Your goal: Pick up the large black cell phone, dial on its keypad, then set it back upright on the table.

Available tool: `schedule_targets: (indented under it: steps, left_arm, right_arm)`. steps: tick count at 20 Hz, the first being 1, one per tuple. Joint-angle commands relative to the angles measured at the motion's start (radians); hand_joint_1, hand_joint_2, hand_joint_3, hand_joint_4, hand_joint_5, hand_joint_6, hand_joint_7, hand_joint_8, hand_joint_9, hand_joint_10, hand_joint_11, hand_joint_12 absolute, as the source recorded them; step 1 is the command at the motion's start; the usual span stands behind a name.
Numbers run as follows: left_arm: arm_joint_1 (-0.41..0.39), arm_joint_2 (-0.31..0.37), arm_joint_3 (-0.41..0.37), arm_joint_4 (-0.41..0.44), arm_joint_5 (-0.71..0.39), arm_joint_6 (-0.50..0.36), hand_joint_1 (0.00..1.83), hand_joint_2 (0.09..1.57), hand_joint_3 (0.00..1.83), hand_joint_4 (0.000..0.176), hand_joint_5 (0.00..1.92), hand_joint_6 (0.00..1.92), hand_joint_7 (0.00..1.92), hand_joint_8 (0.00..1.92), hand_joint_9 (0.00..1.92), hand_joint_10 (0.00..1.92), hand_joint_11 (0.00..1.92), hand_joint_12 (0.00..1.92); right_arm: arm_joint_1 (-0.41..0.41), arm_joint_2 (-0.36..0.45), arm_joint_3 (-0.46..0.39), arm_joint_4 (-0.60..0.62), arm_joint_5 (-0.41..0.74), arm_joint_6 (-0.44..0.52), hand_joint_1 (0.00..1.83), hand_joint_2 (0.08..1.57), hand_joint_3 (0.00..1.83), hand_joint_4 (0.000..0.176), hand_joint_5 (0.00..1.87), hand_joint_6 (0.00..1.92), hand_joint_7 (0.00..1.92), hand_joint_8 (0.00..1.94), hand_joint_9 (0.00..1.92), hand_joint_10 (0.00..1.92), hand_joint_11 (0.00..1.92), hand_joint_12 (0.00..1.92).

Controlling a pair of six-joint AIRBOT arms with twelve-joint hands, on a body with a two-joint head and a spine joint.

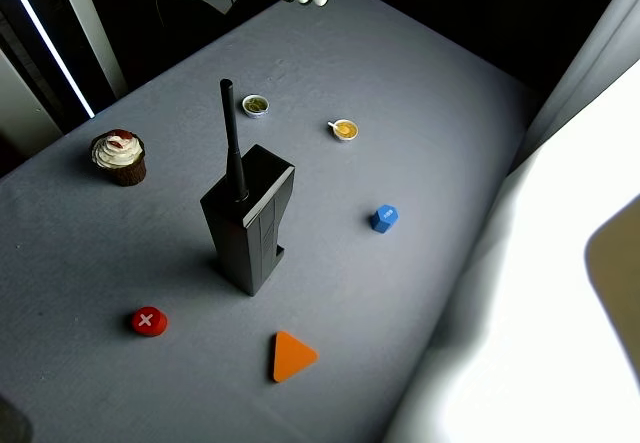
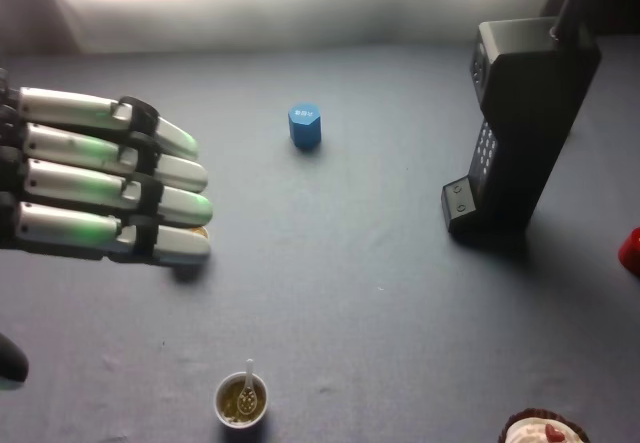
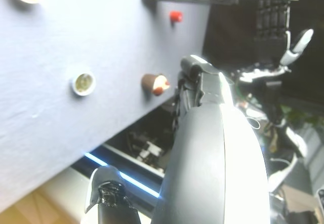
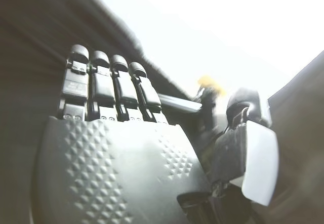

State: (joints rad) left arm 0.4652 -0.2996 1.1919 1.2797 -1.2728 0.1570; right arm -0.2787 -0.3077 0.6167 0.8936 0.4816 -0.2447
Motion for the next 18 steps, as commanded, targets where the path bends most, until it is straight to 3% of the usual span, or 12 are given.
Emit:
schedule_targets:
  steps: [1,2,4,8,10,11,14,16,18]
  left_arm:
    - [-0.027,-0.002,0.006,-0.084,-0.056,0.003,0.48,1.10,0.00,0.000,0.14,0.00,0.18,0.00,0.19,0.00,0.00,0.65]
    - [-0.027,-0.006,0.008,-0.081,-0.056,0.003,0.47,1.11,0.00,0.000,0.12,0.00,0.16,0.00,0.18,0.00,0.00,0.60]
    - [-0.030,-0.013,0.008,-0.078,-0.057,0.003,0.50,1.11,0.00,0.000,0.13,0.00,0.17,0.00,0.20,0.00,0.00,0.67]
    - [-0.047,-0.040,0.009,-0.071,-0.057,0.003,0.49,1.10,0.00,0.000,0.15,0.01,0.19,0.00,0.21,0.01,0.00,0.69]
    - [-0.056,-0.049,0.010,-0.070,-0.056,0.003,0.48,1.11,0.00,0.000,0.16,0.00,0.19,0.00,0.20,0.00,0.00,0.60]
    - [-0.056,-0.050,0.011,-0.068,-0.057,0.003,0.46,1.11,0.00,0.000,0.15,0.00,0.17,0.00,0.18,0.00,0.00,0.48]
    - [-0.057,-0.066,0.028,-0.067,-0.059,0.003,0.46,1.11,0.00,0.000,0.14,0.00,0.16,0.01,0.16,0.00,0.00,0.42]
    - [-0.060,-0.075,0.043,-0.067,-0.062,0.002,0.43,1.13,0.00,0.000,0.13,0.00,0.15,0.00,0.14,0.00,0.00,0.36]
    - [-0.060,-0.083,0.055,-0.067,-0.062,0.002,0.42,1.12,0.00,0.000,0.13,0.00,0.15,0.00,0.15,0.00,0.00,0.42]
  right_arm:
    - [0.012,0.011,0.004,-0.010,0.085,0.017,0.11,0.93,0.00,0.000,0.06,0.00,0.08,0.01,0.08,0.01,0.11,0.08]
    - [0.012,0.008,0.002,-0.003,0.085,0.017,0.13,0.92,0.01,0.000,0.08,0.00,0.10,0.00,0.10,0.00,0.02,0.32]
    - [0.015,-0.004,0.001,0.010,0.086,0.018,0.14,0.91,0.00,0.000,0.09,0.00,0.12,0.00,0.13,0.00,0.00,0.44]
    - [0.048,-0.039,0.006,-0.011,0.118,0.018,0.14,0.92,0.00,0.000,0.07,0.00,0.09,0.00,0.09,0.00,0.00,0.39]
    - [0.051,-0.060,0.007,-0.034,0.183,0.018,0.22,0.88,0.00,0.000,0.12,0.00,0.14,0.00,0.15,0.01,0.00,0.54]
    - [0.056,-0.068,0.009,-0.056,0.204,0.023,0.24,0.88,0.00,0.000,0.11,0.00,0.13,0.00,0.13,0.00,0.00,0.47]
    - [0.056,-0.083,0.009,-0.148,0.298,0.065,0.20,0.91,0.01,0.000,0.11,0.01,0.13,0.01,0.13,0.00,0.00,0.41]
    - [0.051,-0.084,0.008,-0.191,0.340,0.096,0.25,0.89,0.00,0.000,0.13,0.01,0.14,0.01,0.14,0.00,0.00,0.45]
    - [0.009,-0.082,0.008,-0.277,0.420,0.167,0.34,0.89,0.00,0.000,0.09,0.00,0.10,0.00,0.09,0.00,0.00,0.36]
